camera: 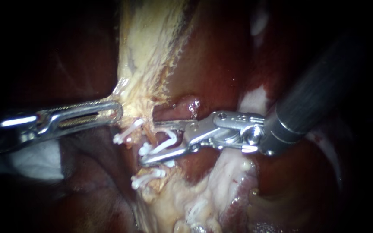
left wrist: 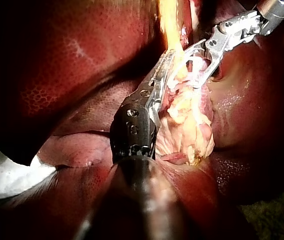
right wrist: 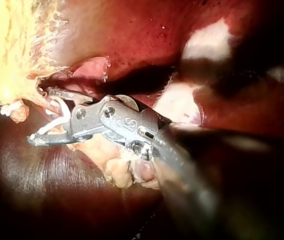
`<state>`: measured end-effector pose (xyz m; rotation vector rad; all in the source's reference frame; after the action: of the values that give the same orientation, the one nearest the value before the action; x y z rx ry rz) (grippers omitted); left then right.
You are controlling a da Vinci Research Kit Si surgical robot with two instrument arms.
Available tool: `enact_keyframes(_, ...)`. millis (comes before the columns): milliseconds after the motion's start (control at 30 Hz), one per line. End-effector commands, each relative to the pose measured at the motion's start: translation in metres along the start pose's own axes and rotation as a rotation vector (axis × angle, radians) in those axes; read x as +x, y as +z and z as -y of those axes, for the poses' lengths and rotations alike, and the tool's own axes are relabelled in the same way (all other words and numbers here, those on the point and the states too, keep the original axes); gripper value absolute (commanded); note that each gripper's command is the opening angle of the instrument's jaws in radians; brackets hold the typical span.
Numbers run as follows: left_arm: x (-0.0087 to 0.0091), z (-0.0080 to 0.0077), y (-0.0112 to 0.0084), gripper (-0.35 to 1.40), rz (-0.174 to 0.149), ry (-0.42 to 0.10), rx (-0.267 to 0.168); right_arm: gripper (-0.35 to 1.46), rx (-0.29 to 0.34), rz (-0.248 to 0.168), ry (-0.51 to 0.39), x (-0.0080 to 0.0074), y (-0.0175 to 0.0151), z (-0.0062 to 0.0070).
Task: Clipping third clip right tube
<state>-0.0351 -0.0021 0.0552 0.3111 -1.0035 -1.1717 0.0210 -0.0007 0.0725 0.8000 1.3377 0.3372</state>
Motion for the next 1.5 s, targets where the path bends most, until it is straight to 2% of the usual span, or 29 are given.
enact_keyframes(33, 0.0000, 0.0000, 0.0000, -0.35, 0.000, 0.000, 0.000, 0.60, 0.006, -0.008, 0.011, 0.0001, 0.0002, 0.0002)
enact_keyframes(267, -0.0005, -0.0006, -0.0002, -0.35, 0.002, 0.004, 0.007, 0.60, 0.054, -0.026, 0.026, 0.0003, 0.0007, 0.0012)
enact_keyframes(633, -0.0011, -0.0034, 0.0000, -0.35, 0.007, 0.008, -0.006, 0.59, 0.113, -0.043, 0.049, 0.0006, 0.0014, 0.0024)
enact_keyframes(933, -0.0005, -0.0037, 0.0007, -0.35, 0.010, 0.017, -0.009, 0.59, 0.137, -0.080, 0.062, 0.0011, 0.0020, 0.0026)
enact_keyframes(1233, -0.0001, -0.0038, 0.0013, -0.35, 0.013, 0.019, -0.012, 0.59, 0.148, -0.128, 0.072, 0.0027, 0.0021, 0.0024)
enact_keyframes(1500, 0.0001, -0.0036, 0.0014, -0.35, 0.014, 0.020, -0.014, 0.59, 0.155, -0.173, 0.086, 0.0054, 0.0011, 0.0022)
